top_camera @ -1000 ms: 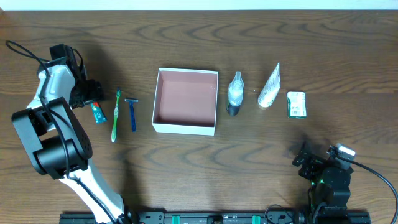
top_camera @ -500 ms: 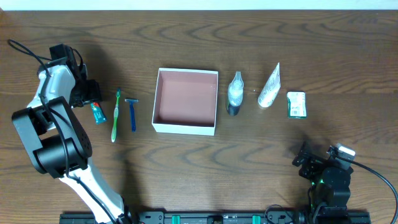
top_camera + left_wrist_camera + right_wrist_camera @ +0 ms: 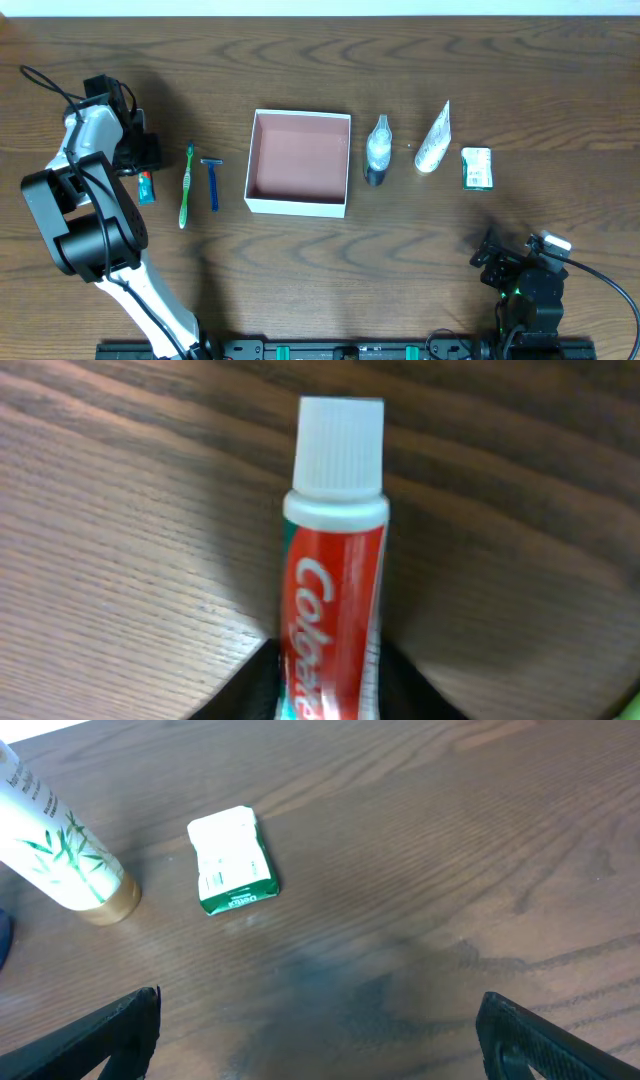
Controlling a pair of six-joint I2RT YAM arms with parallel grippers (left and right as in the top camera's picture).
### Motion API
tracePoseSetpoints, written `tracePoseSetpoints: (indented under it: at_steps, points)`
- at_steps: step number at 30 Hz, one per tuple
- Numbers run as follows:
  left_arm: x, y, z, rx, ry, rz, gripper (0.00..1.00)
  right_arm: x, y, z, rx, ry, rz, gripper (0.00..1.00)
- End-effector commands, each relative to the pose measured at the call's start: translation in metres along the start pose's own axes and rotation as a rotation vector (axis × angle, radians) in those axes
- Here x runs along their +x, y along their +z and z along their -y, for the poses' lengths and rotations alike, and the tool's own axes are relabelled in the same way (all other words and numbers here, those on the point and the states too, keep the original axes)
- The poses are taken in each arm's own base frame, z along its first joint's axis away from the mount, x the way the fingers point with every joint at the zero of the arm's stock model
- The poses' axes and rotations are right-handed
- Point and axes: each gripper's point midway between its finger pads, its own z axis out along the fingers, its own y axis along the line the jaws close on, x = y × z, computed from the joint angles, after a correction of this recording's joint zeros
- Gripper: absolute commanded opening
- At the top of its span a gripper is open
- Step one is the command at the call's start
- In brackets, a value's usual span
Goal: Pack container
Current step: 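Reach left gripper to the Colgate toothpaste tube and grasp it, then carry the toothpaste into the box and release it with left gripper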
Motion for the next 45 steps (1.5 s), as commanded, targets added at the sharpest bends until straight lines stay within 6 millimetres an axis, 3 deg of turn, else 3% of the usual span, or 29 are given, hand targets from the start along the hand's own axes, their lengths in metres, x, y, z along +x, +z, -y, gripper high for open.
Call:
tracePoseSetpoints:
  at_steps: [1,5,10,16,17,20,23,29,32,36,40,45]
  points:
    - [0.001,0.001,-0.003,-0.001,-0.001,-0.014,0.24,-0.001,0.0,0.003,0.014,-0.009,0.007,0.99]
    - [-0.012,-0.028,0.0,0.014,0.0,0.057,0.24,-0.001,0.0,0.003,0.014,-0.009,0.007,0.99]
    - [-0.029,-0.089,0.005,0.005,0.018,0.208,0.24,-0.001,0.0,0.003,0.013,-0.009,0.007,0.99]
    - [-0.031,-0.157,0.023,0.007,0.061,0.357,0.21,-0.001,0.0,0.003,0.013,-0.009,0.007,0.99]
    - [-0.028,-0.165,0.031,0.026,0.076,0.369,0.2,-0.001,0.0,0.003,0.013,-0.009,0.007,0.99]
    - [-0.017,-0.192,0.086,0.213,0.171,0.405,0.2,-0.001,0.0,0.003,0.014,-0.009,0.007,0.99]
    - [-0.002,-0.205,0.135,0.342,0.244,0.391,0.2,-0.001,0.0,0.003,0.013,-0.009,0.007,0.99]
    - [0.034,-0.203,0.219,0.424,0.391,0.319,0.19,-0.001,0.0,0.003,0.013,-0.009,0.007,0.99]
    - [0.05,-0.198,0.245,0.418,0.441,0.291,0.19,-0.001,0.0,0.003,0.013,-0.009,0.007,0.99]
    - [0.056,-0.169,0.247,0.267,0.379,0.244,0.19,-0.001,0.0,0.003,0.013,-0.009,0.007,0.99]
    - [0.065,-0.136,0.253,0.238,0.328,0.148,0.15,-0.001,0.0,0.003,0.013,-0.009,0.007,0.99]
    - [0.066,-0.094,0.239,0.108,0.267,0.073,0.15,-0.001,0.0,0.003,0.013,-0.009,0.007,0.99]
